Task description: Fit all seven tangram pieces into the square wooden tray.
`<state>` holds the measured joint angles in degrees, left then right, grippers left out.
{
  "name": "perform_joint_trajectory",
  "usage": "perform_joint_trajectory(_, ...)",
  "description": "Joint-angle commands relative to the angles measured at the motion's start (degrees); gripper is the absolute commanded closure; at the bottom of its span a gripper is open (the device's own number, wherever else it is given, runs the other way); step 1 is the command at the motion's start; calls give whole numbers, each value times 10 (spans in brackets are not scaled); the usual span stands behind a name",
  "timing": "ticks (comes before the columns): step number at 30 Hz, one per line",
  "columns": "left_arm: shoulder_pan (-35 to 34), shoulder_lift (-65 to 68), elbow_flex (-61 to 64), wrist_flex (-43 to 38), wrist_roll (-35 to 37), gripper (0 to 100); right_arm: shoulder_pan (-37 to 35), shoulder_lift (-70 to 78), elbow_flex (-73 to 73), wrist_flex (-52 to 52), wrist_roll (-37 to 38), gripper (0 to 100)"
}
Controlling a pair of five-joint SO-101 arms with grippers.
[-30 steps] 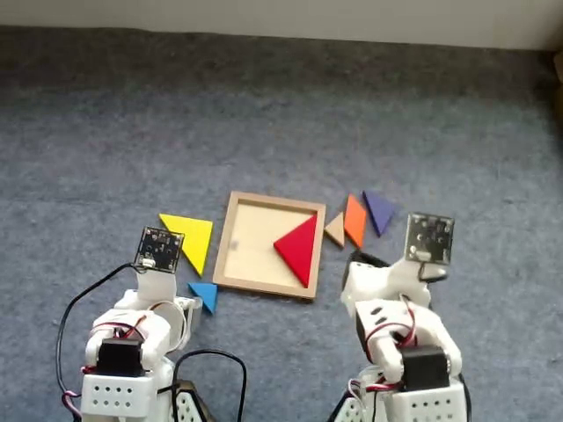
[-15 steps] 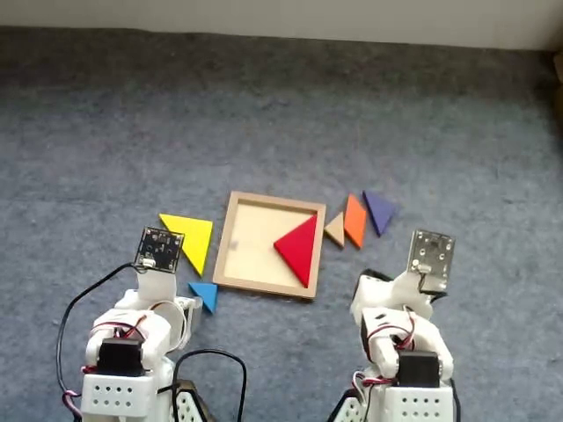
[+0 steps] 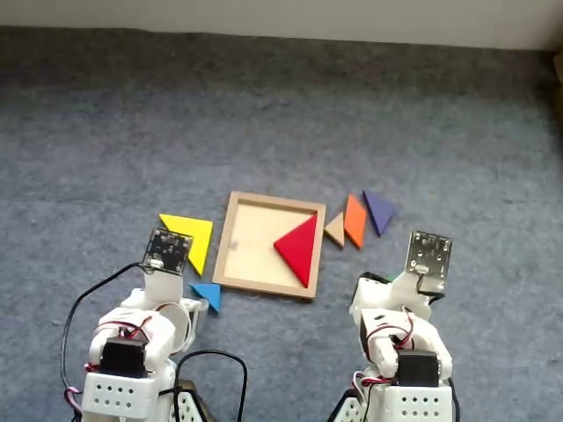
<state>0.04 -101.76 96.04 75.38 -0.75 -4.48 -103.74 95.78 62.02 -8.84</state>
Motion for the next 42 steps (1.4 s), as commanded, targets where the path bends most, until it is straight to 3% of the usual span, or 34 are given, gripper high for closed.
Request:
perform_joint_trajectory(1,73,-22,11,4,7,794,7,3,66,3,7,976)
perform_joint_trajectory(10,200,-22,11,6,6,796,7,3,66,3,8,976)
perform_joint_trajectory(13,208,-22,9,6,4,796,7,3,66,4,8,976)
perform_joint_trajectory(18,176,-23,-27,7,4,796,7,3,66,4,8,976)
perform_joint_trajectory(28,36,-23,-74,6,4,798,7,3,66,4,8,976)
perform_joint_trajectory(30,22,-23,-96,7,4,829,7,3,66,4,8,976)
perform_joint_trajectory(34,-15,-23,-144,5,4,992,7,3,66,4,8,976)
perform_joint_trajectory(36,-22,-23,-167,6,-1,971,7,3,66,4,8,976)
perform_joint_trajectory(40,-22,-23,-199,37,-108,912,7,3,66,4,8,976)
perform_joint_trajectory(42,-22,-23,-212,38,-120,918,7,3,66,4,8,976)
